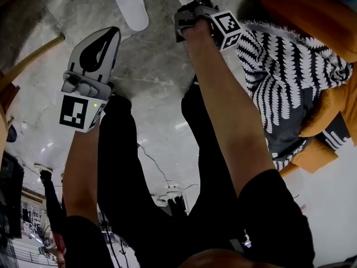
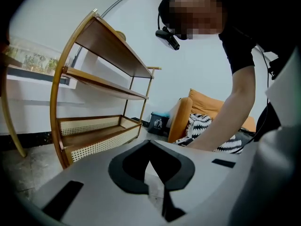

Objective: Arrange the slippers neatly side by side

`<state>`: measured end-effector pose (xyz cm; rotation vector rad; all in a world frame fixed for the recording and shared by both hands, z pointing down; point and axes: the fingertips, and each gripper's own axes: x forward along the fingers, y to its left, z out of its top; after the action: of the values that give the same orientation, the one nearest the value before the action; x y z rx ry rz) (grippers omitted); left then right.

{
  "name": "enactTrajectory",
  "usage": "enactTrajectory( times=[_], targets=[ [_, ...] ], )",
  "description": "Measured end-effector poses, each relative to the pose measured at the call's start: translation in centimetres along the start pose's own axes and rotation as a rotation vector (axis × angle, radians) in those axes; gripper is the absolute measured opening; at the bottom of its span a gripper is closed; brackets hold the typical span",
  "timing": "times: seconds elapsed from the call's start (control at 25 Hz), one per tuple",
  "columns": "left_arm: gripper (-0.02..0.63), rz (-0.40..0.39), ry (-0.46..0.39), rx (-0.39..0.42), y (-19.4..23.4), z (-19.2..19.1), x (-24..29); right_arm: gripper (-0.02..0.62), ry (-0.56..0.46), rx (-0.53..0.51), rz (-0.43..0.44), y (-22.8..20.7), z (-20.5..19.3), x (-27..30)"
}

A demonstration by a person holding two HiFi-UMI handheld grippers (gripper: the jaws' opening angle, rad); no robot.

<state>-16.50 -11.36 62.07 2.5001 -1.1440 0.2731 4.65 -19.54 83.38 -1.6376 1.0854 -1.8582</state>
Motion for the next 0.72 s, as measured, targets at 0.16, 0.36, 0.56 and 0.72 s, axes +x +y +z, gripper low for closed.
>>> enactTrajectory(
  times=[0.16,0.36,0.56,0.72],
  targets=[
    [0.015,0.0,0.005,-0.001,1.0,-2.0,-0.1,0.034,-0.034,0.025,0.007,-2.0,0.3,1.8],
    [0.015,0.009,0.032,-0.002,2.8,-5.7,-0.3,0.034,-0.04,0.034,0.021,-3.8,-0.1,4.4],
    [0.015,0.015,0.05,-0.015,3.9,-8.2,0.4,0.034,-0.038,0.031,0.03,-5.5,0.1,6.4],
    [0.015,0.013,0.057,-0.016,3.9,-8.8,0.5,0.034,-0.006,0.002,0.012,-6.3,-0.1,7.4]
  ],
)
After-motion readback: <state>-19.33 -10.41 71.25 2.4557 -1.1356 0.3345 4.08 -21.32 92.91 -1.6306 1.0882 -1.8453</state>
